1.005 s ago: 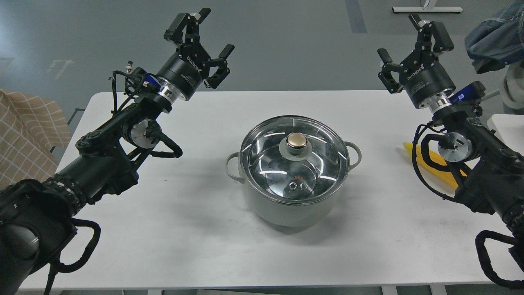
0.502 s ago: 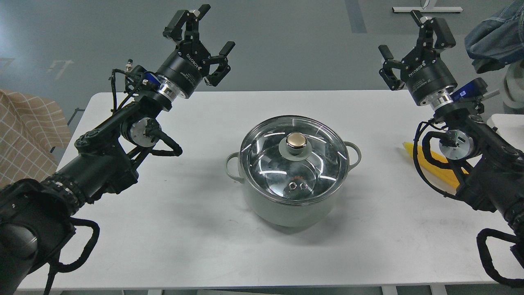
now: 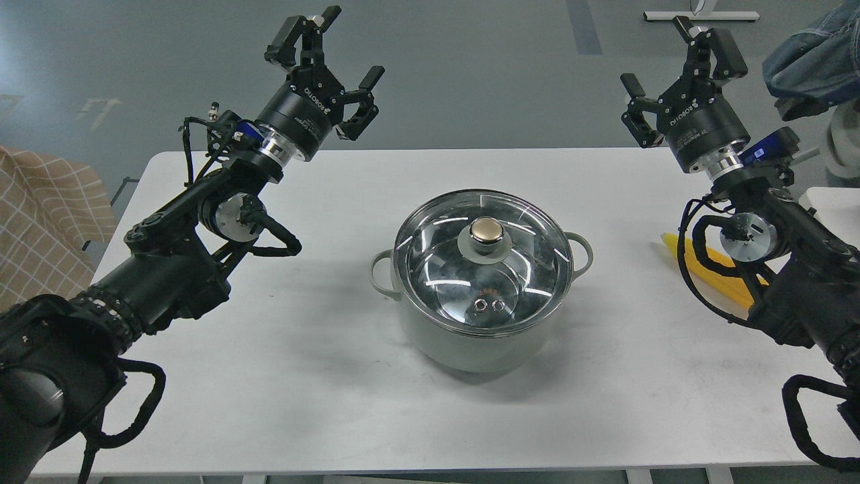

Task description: Open pot and put corn in

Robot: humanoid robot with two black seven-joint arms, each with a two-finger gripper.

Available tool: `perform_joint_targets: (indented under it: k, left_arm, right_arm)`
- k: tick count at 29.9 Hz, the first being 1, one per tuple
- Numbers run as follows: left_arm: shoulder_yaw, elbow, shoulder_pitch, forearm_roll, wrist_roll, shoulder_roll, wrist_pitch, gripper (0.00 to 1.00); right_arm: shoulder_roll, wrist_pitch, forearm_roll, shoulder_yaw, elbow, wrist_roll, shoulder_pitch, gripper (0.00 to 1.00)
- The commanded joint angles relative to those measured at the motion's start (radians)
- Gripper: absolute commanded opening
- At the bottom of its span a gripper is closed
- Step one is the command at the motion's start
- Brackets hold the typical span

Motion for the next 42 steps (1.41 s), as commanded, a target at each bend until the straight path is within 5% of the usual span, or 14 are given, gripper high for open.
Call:
perform_joint_targets:
  k: [1, 6, 15, 35, 42]
  left_arm:
    - [0.001, -0.003, 0.0, -0.002, 0.0, 0.0, 0.0, 0.98]
    - [0.018, -0.003, 0.0, -0.005, 0.006, -0.003, 0.012, 0.98]
    - [0.027, -0.055, -0.003, -0.003, 0.008, -0.005, 0.166, 0.98]
    - [0.084, -0.063, -0.029, 0.047, 0.003, 0.065, 0.099, 0.98]
    - [0.078, -0.216, -0.112, 0.335, 0.002, 0.17, 0.108, 0.98]
  right_arm:
    - [-0.005, 0.0, 0.0, 0.0, 0.0, 0.0, 0.0, 1.0]
    - [-0.013, 0.0, 0.0, -0.002, 0.005, 0.0, 0.0, 1.0]
    - [-0.013, 0.0, 0.0, -0.002, 0.005, 0.0, -0.003, 1.0]
    - [-0.044, 0.0, 0.0, -0.003, 0.006, 0.0, -0.009, 1.0]
    - [-0.103, 0.0, 0.0, -0.005, 0.008, 0.0, -0.014, 1.0]
